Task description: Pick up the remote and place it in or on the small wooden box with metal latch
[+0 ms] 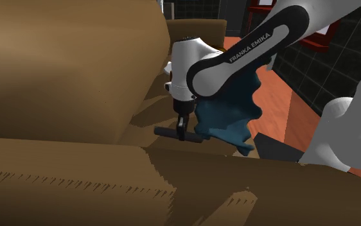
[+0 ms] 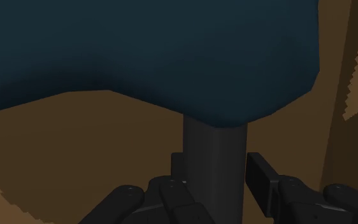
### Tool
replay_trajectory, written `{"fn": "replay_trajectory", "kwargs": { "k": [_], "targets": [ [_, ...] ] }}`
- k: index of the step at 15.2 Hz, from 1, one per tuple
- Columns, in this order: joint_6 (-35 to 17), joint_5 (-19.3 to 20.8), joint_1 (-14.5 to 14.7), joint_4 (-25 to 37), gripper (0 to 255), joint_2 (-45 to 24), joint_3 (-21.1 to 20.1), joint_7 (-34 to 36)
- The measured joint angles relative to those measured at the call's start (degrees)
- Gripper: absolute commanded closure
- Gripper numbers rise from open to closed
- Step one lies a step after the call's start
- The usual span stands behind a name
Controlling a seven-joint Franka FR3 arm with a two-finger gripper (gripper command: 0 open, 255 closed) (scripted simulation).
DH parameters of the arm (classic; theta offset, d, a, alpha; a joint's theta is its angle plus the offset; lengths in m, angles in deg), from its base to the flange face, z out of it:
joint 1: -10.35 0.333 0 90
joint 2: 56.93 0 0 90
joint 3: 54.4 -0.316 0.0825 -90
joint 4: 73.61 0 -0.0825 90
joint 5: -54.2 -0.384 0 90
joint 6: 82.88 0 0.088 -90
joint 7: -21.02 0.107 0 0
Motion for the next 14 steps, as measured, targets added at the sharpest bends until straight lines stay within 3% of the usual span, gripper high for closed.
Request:
{"fn": "replay_trajectory", "kwargs": {
  "k": [14],
  "targets": [
    [11.2, -0.5, -0.1, 5.6, 255, 5.6, 0.6, -0.2]
  ]
}}
